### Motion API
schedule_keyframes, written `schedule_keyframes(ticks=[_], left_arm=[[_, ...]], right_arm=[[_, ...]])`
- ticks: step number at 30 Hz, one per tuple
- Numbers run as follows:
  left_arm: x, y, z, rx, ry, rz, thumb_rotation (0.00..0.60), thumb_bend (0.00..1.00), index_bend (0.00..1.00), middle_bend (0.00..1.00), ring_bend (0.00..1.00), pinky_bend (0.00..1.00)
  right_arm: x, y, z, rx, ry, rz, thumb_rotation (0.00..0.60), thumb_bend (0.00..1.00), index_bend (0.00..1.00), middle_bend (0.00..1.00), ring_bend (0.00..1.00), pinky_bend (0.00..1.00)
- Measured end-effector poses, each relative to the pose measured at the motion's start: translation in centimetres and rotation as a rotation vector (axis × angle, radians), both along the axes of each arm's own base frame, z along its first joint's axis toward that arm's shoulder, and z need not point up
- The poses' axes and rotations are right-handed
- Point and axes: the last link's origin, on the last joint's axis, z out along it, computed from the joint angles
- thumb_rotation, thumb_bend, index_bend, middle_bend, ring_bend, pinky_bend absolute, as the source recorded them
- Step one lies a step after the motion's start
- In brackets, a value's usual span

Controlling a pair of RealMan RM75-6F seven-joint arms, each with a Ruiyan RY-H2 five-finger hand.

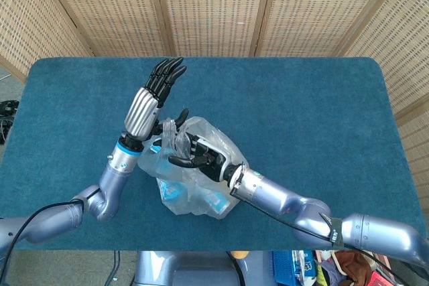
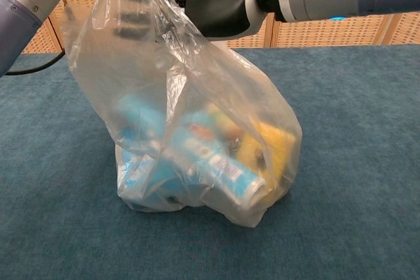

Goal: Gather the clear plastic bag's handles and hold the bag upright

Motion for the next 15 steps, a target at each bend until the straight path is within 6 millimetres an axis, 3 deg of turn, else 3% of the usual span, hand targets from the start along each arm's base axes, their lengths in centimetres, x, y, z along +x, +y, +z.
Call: schedule_keyframes(ticks=[15], left_arm=[[1.3,-0.3,0.1,-0.024,0.026,0.006,0.600,0.44,0.00,0.00,0.00,0.00]], right_arm=[[0.3,0.4,-0.5,0.007,0.001,-0.005,0.600,0.34,0.11,0.24,0.09,0.16]])
